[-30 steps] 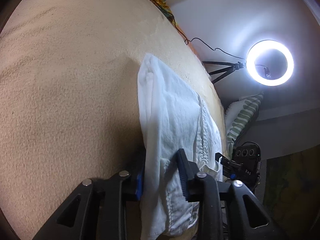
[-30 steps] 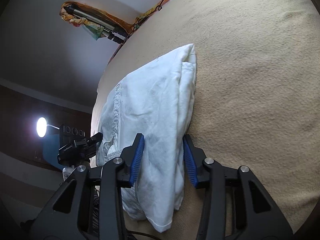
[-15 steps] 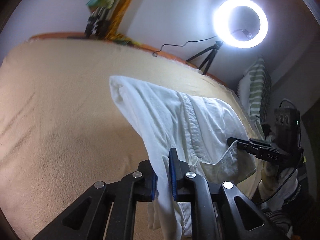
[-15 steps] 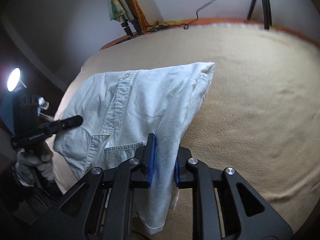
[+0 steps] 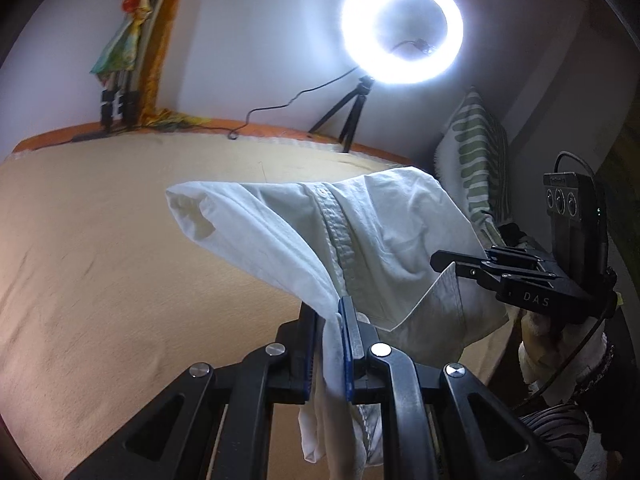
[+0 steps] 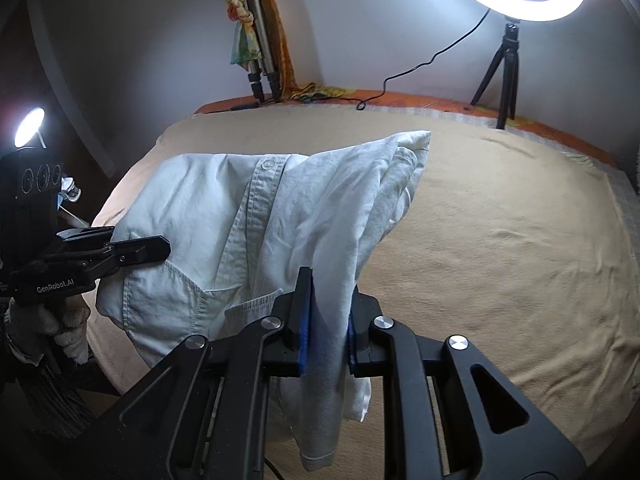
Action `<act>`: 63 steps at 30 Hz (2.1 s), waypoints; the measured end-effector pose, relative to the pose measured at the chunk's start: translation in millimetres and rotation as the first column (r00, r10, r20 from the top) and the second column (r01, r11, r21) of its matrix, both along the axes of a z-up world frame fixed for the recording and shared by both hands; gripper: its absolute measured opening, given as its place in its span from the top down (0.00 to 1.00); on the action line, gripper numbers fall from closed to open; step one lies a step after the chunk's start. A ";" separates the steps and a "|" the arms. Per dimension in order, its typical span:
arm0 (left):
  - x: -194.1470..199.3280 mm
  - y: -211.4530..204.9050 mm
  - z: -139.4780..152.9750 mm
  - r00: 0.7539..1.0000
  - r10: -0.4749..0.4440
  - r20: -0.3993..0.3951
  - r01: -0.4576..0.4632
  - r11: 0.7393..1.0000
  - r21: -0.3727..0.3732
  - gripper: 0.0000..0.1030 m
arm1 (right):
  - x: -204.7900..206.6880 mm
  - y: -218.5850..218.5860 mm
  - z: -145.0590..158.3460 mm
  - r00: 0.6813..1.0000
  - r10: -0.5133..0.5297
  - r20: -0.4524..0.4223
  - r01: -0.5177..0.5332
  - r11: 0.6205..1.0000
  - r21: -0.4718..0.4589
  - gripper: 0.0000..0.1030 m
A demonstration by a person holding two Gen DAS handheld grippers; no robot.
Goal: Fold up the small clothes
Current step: 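Grasp the shirt's folded end with the right tool while the left tool grasps beside it, lift, then fold the lifted end over the shirt with both tools, release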
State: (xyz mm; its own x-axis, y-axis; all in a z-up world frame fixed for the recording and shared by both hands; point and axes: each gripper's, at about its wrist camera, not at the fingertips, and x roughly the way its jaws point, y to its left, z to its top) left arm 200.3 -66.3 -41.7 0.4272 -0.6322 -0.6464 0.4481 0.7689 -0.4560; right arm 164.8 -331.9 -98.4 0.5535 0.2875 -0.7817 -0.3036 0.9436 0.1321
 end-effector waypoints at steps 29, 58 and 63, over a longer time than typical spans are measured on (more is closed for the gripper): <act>147.2 -237.4 -18.2 0.991 -0.132 0.025 0.134 0.989 -0.062 0.92 | 102.9 -213.0 21.8 0.964 -0.227 0.139 0.233 0.972 -0.032 0.87; 166.5 -253.2 -18.0 0.982 -0.090 0.169 0.064 0.986 0.154 0.50 | 158.1 -249.3 -11.7 0.919 -0.361 0.160 0.390 0.894 -0.222 0.41; 137.9 -238.1 3.2 0.967 -0.117 0.226 0.076 0.980 0.182 0.41 | 139.5 -242.3 12.8 0.910 -0.368 0.190 0.404 0.891 -0.208 0.36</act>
